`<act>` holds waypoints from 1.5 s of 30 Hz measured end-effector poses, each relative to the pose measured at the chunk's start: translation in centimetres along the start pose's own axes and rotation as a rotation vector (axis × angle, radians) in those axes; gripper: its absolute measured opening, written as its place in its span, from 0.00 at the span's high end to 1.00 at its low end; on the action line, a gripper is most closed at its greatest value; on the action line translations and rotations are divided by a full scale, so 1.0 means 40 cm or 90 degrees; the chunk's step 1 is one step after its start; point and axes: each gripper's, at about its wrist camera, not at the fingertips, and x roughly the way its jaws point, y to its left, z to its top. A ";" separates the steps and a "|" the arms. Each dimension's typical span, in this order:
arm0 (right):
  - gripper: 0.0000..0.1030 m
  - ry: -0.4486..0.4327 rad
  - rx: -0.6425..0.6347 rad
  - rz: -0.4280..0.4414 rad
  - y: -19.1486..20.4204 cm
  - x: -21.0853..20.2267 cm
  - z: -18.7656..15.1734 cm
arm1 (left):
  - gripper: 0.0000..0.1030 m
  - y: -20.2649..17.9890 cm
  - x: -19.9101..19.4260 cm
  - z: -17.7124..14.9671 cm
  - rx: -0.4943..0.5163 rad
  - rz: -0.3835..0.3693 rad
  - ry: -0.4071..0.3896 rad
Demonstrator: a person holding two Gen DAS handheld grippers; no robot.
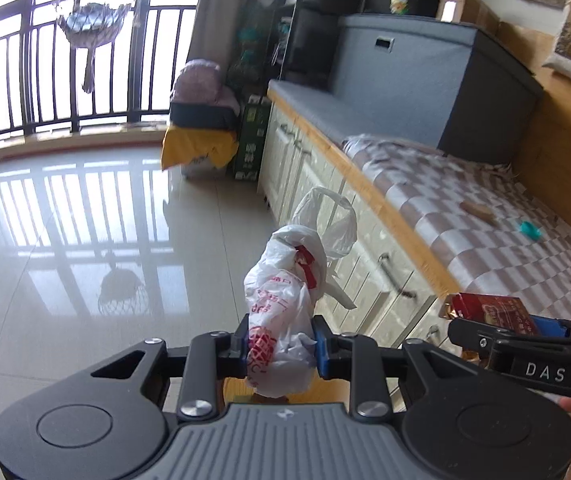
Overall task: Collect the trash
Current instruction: 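Carry the red box and white bag over the wastebasket with both tools, then open both tools to drop the bag and box into the wastebasket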
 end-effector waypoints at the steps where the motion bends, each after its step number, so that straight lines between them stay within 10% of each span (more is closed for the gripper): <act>1: 0.18 0.010 -0.007 0.006 0.009 0.023 -0.008 | 0.71 0.011 0.022 -0.007 -0.005 -0.001 0.010; 28: 0.19 0.304 -0.165 0.073 0.080 0.574 -0.199 | 0.71 0.146 0.549 -0.172 -0.111 -0.054 0.300; 45: 0.18 0.345 -0.150 0.105 0.035 0.641 -0.206 | 0.64 0.121 0.665 -0.208 -0.168 0.009 0.308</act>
